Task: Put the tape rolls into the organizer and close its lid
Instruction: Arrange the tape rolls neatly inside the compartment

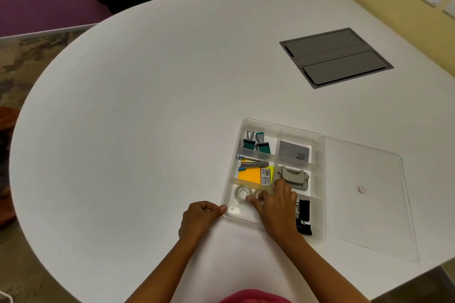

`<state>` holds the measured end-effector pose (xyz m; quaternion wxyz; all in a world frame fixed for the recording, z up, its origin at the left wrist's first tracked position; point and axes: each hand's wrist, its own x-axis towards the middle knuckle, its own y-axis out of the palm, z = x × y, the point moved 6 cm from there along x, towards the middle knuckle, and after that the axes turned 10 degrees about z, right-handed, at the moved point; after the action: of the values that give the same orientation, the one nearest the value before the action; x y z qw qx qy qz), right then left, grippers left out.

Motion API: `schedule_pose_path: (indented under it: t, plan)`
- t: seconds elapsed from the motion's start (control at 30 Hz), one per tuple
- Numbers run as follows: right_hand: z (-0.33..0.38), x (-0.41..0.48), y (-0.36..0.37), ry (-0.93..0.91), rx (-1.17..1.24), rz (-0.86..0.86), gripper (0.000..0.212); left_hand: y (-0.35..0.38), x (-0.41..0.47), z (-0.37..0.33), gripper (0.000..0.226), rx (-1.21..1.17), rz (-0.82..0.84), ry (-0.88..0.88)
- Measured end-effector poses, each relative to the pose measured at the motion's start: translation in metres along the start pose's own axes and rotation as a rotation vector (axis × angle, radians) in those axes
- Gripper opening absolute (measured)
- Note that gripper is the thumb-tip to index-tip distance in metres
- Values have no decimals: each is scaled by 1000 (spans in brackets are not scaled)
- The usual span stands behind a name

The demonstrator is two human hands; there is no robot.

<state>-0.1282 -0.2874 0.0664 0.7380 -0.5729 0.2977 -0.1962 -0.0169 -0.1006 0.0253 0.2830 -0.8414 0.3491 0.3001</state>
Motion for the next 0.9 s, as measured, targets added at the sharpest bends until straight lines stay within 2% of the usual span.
schedule_pose_path:
  t: [0.13, 0.27, 0.43, 0.63, 0.7, 0.8, 0.9]
  plan:
    - [1, -1, -4, -3, -17, -45, 45, 0, 0, 1, 25, -2, -6, 3]
    - [1, -5, -5, -20, 55, -22, 44, 0, 1, 1, 25, 7, -4, 8]
    - [-7, -24, -34, -110, 221, -160, 44, 0, 0, 1, 24, 21, -15, 21]
    - [-46, -55, -57, -91, 364, -344, 25, 2, -4, -1, 31, 60, -31, 50]
    - [-66, -66, -55, -34, 439, -407, 15, 2, -5, -1, 33, 53, -35, 58]
    - [-105, -83, -38, 174, 582, -455, 19, 3, -6, -2, 34, 63, -44, 68]
    - [-146, -94, -10, 432, 631, -346, 21, 5, -7, -2, 35, 38, -28, 74]
